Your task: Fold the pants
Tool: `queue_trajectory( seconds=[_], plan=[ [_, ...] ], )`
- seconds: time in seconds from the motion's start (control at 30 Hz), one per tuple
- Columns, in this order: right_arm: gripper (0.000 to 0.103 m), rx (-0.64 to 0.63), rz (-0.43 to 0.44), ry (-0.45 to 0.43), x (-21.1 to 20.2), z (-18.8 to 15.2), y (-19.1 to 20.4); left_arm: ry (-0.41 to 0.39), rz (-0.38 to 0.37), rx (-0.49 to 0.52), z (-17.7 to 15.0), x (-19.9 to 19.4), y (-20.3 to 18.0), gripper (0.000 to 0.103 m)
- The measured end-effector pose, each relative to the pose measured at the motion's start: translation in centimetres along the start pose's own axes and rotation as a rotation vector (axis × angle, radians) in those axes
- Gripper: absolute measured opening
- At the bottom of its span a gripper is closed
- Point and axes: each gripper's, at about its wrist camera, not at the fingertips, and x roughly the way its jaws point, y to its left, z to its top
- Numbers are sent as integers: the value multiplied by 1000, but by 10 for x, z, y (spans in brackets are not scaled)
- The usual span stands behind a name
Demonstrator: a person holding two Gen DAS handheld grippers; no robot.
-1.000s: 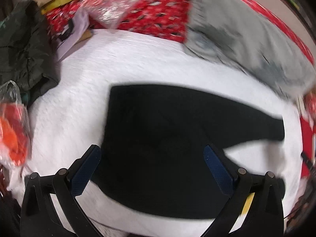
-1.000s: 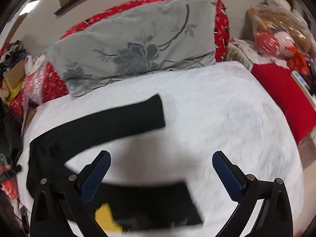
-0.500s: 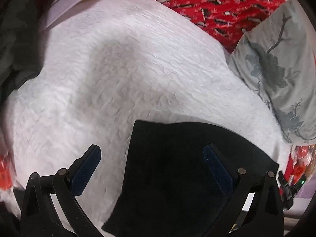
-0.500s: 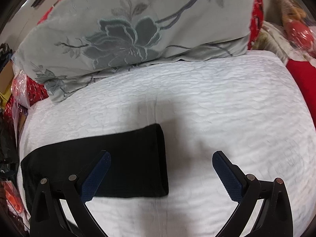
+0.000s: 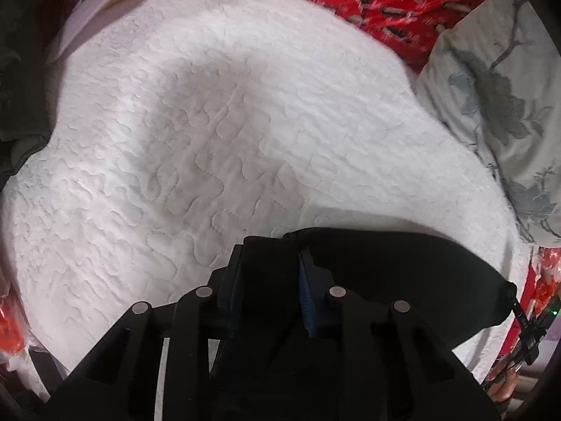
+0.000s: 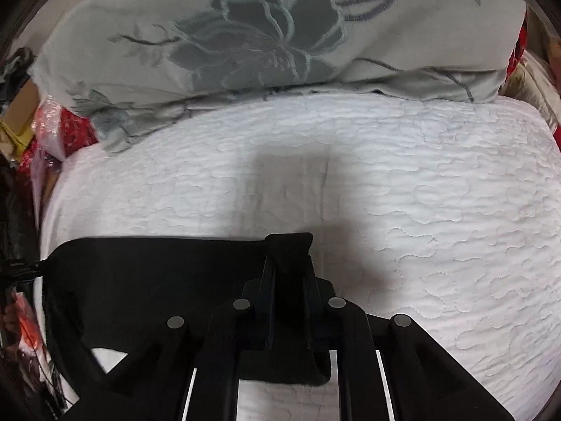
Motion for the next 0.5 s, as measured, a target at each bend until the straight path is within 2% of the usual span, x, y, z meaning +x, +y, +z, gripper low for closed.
queue_trajectory(
  seconds=[0.17,0.5],
  plan=[
    [9,-20,23,-37,-25,-9,10,-50,-27,21,-14,-35,0,24],
    [9,5,92,-196,-110,-53,17,-167,-55,52,-61,-100,0,24]
  ],
)
